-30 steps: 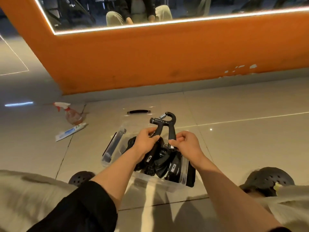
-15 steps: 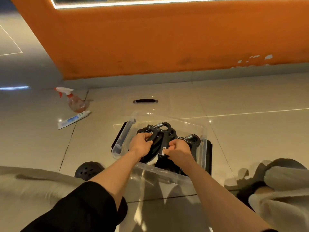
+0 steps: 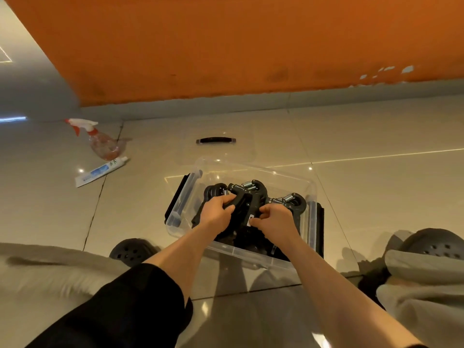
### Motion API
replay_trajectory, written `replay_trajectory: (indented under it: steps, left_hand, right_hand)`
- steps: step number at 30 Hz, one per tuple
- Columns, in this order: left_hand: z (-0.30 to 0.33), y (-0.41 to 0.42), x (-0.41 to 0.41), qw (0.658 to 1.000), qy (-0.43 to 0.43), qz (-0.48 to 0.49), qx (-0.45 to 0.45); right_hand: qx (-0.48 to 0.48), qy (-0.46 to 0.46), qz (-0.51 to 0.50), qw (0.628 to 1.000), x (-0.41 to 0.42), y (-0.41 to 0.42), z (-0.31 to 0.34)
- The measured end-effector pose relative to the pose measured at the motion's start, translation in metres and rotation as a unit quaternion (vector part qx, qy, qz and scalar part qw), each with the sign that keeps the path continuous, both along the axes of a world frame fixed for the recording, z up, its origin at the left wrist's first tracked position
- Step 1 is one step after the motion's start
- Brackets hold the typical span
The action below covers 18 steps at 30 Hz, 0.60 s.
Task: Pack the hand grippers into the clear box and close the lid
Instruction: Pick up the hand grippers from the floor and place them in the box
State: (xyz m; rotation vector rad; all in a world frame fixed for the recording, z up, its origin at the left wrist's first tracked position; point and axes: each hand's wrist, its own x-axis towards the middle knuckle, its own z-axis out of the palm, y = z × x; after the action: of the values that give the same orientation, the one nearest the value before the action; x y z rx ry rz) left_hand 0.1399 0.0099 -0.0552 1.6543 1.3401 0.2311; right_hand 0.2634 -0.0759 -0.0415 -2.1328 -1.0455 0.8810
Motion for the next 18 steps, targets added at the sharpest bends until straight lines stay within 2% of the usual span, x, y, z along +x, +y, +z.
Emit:
replay_trajectory:
  steps: [10, 18]
  left_hand:
    - [0.000, 0.005, -0.002, 0.999, -0.010, -0.029, -0.032]
    - [0.020, 0.006, 0.006, 0.999, 0.036, -0.027, 0.030]
  right_hand:
    - [-0.010, 0.065, 0.000, 0.998, 0.003, -0.003, 0.010]
    - [-0.058, 0.109, -0.025, 0.992, 0.012, 0.003, 0.023]
